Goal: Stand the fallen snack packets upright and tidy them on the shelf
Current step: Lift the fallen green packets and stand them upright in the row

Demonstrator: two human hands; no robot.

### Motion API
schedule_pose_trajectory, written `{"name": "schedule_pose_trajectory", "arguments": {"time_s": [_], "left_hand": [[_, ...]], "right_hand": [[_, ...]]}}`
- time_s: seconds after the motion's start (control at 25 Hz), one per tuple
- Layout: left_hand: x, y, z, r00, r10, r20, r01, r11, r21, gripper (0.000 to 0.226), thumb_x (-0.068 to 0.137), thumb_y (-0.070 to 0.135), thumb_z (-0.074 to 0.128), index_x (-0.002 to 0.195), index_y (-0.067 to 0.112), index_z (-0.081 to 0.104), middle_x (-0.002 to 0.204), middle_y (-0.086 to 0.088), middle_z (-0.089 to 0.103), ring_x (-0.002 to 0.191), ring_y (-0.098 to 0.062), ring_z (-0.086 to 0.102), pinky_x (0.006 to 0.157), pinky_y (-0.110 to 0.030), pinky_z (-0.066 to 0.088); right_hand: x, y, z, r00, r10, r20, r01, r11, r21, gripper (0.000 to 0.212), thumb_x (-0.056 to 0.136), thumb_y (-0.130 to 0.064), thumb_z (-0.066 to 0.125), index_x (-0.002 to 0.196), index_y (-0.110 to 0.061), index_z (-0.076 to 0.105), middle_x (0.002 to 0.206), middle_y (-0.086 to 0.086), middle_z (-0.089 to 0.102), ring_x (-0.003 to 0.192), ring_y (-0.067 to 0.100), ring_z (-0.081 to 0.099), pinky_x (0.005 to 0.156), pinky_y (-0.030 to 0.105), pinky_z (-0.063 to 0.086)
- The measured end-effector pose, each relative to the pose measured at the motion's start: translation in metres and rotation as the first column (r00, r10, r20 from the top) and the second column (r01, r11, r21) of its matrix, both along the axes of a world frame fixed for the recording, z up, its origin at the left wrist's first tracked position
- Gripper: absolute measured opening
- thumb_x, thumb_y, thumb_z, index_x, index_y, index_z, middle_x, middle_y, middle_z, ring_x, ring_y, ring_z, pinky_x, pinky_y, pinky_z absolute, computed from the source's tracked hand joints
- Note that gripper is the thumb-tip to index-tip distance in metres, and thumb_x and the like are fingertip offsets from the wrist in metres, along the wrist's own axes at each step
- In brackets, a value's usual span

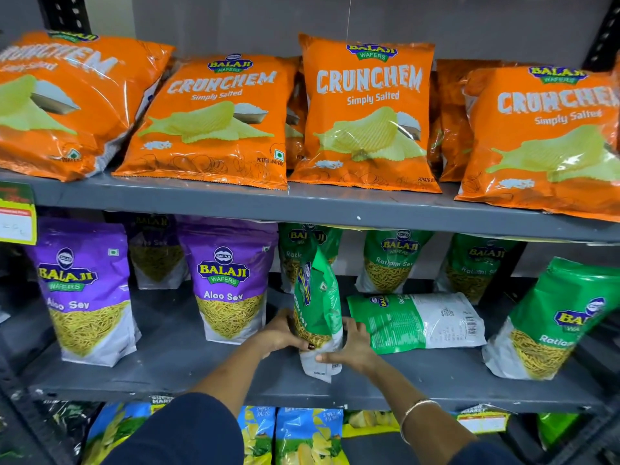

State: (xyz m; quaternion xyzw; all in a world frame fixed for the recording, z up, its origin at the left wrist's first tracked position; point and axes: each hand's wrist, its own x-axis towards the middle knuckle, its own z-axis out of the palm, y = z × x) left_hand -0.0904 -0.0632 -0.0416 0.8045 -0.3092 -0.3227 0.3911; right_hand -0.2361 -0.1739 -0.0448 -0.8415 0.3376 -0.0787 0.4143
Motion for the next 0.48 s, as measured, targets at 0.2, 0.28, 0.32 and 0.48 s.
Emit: {"name": "schedule_pose_trajectory", "arguments": {"time_s": [0.2,0.28,0.32,0.48], "left_hand": [[0.010,0.002,0.006,0.996,-0.034,-0.078,0.034,0.999,0.006,0.085,0.072,-0.004,0.072,0.142,0.010,0.025,0.139,-0.016,0.048,0.123,-0.028,0.049,0.103,-0.038,0.043],[0.016,0.004,0.007,1.000,0.008,-0.023,-0.007,1.000,0.027,0.076,0.074,0.003,0.073,0.138,0.009,0.034,0.139,-0.016,0.050,0.123,-0.028,0.049,0.104,-0.038,0.042],[0.017,0.005,0.008,0.999,0.040,0.006,-0.040,0.999,0.031,0.076,0.073,0.007,0.075,0.138,0.008,0.035,0.140,-0.014,0.049,0.127,-0.029,0.047,0.108,-0.040,0.040],[0.007,0.004,0.010,0.986,0.155,0.055,-0.154,0.988,-0.013,0.088,0.069,0.015,0.080,0.138,0.006,0.026,0.146,-0.014,0.040,0.132,-0.030,0.040,0.106,-0.030,0.035]], "right_hand": [[-0.005,-0.017,0.006,0.991,-0.014,0.132,-0.008,0.986,0.164,0.082,0.067,-0.006,0.082,0.133,-0.002,0.033,0.134,0.019,0.051,0.122,0.031,0.051,0.106,0.040,0.042],[-0.007,-0.025,0.009,0.991,-0.022,0.134,-0.004,0.981,0.193,0.077,0.071,0.003,0.076,0.135,0.000,0.033,0.138,0.022,0.049,0.127,0.033,0.048,0.109,0.043,0.039],[-0.006,-0.029,0.009,0.993,-0.028,0.119,0.008,0.985,0.173,0.075,0.073,0.004,0.074,0.137,0.000,0.035,0.140,0.021,0.048,0.129,0.034,0.046,0.110,0.045,0.037],[-0.005,-0.030,0.010,0.993,-0.055,0.101,0.033,0.977,0.211,0.086,0.073,-0.003,0.076,0.144,0.000,0.027,0.149,0.017,0.040,0.135,0.033,0.040,0.113,0.048,0.034]]}}
